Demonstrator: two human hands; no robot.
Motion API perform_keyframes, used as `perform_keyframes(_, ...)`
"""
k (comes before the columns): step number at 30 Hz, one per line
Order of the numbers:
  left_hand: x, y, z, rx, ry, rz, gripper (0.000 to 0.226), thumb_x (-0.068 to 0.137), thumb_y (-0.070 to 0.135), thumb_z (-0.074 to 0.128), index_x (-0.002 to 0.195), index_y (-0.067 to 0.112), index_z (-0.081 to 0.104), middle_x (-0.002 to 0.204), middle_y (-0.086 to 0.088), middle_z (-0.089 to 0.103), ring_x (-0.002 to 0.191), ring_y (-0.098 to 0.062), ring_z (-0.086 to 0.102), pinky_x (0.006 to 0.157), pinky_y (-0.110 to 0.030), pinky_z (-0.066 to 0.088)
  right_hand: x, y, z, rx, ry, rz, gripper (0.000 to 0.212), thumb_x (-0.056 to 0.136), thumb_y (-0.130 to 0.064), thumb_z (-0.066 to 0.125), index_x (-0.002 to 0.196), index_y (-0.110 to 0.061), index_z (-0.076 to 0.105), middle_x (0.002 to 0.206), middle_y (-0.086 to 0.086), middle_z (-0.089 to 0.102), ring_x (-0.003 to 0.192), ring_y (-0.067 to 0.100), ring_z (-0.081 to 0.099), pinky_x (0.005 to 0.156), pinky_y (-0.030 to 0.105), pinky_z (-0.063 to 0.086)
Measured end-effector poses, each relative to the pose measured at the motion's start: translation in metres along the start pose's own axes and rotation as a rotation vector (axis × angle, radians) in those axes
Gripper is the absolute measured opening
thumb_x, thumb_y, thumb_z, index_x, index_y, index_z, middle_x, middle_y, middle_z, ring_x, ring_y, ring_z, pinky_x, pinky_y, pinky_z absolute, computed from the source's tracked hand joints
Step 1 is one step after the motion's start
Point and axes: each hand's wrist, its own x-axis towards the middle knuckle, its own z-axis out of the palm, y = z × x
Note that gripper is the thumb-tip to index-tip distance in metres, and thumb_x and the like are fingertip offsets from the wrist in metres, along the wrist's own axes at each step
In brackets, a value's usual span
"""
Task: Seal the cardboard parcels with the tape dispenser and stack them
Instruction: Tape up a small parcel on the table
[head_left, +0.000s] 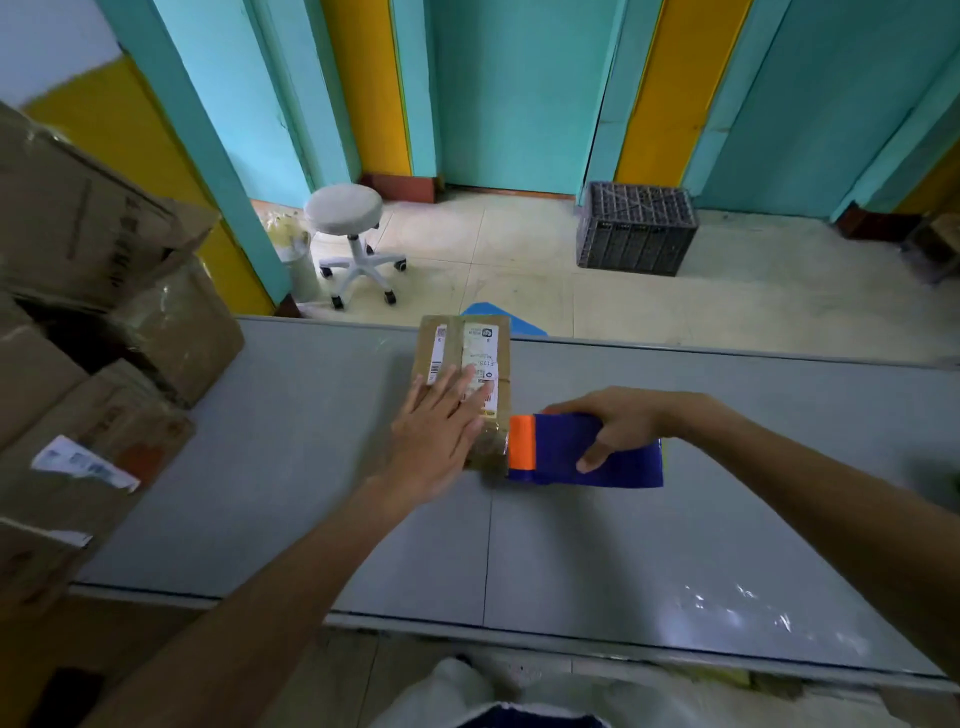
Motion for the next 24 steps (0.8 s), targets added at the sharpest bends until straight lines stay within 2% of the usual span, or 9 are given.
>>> perform_keyframes(5,-0.003,-0.002,-0.004,-0.02,-0.031,-0.048,0.07,0.085,0.052,-0.008,0.146,0.031,0.018,0.156,0.004,0.012,0.145,-0.013,0.001,0.115,-0.036,-0.007,0.003,-0.012,0.003,-0.039,0.032,0.028,0.067,0.087,-0.022,0.065,0.144,-0.025,0.029,0.138,0.003,0.047,0.122,0.024,0.046,0.094,0.036,0.039)
perform_keyframes(8,-0.001,-0.001,-0.005,-0.009,-0.064,-0.033,0.073,0.083,0.053,-0.011,0.147,0.032,0.015,0.157,0.004,0.008,0.145,-0.013,-0.002,0.115,-0.037,-0.007,0.006,-0.007,0.002,0.045,-0.007,0.066,0.065,0.086,-0.024,0.066,0.142,-0.026,0.033,0.134,0.003,0.05,0.115,0.023,0.05,0.093,0.039,0.044)
perform_keyframes(13,-0.003,-0.004,-0.005,0.027,-0.085,-0.035,0.059,0.093,0.051,0.0,0.147,0.032,0.014,0.157,0.004,0.008,0.145,-0.015,-0.002,0.117,-0.04,-0.003,0.006,-0.005,0.001,0.198,-0.056,0.113,0.063,0.084,-0.023,0.068,0.14,-0.025,0.039,0.123,0.001,0.056,0.11,0.024,0.054,0.091,0.038,0.047)
perform_keyframes(16,-0.002,-0.006,-0.004,0.025,-0.077,-0.025,0.07,0.084,0.053,-0.009,0.147,0.033,0.016,0.157,0.004,0.01,0.145,-0.015,0.0,0.116,-0.039,-0.004,0.009,-0.008,-0.003,0.136,-0.06,0.122,0.067,0.083,-0.024,0.068,0.141,-0.027,0.035,0.127,0.001,0.053,0.111,0.023,0.052,0.089,0.038,0.047)
perform_keyframes(24,0.001,-0.004,-0.002,0.025,-0.088,-0.013,0.069,0.085,0.053,-0.009,0.147,0.034,0.017,0.157,0.005,0.012,0.145,-0.013,0.002,0.115,-0.037,-0.004,0.015,-0.008,-0.005,0.023,-0.033,0.107,0.065,0.085,-0.023,0.067,0.141,-0.027,0.034,0.131,0.001,0.05,0.109,0.019,0.048,0.089,0.037,0.044)
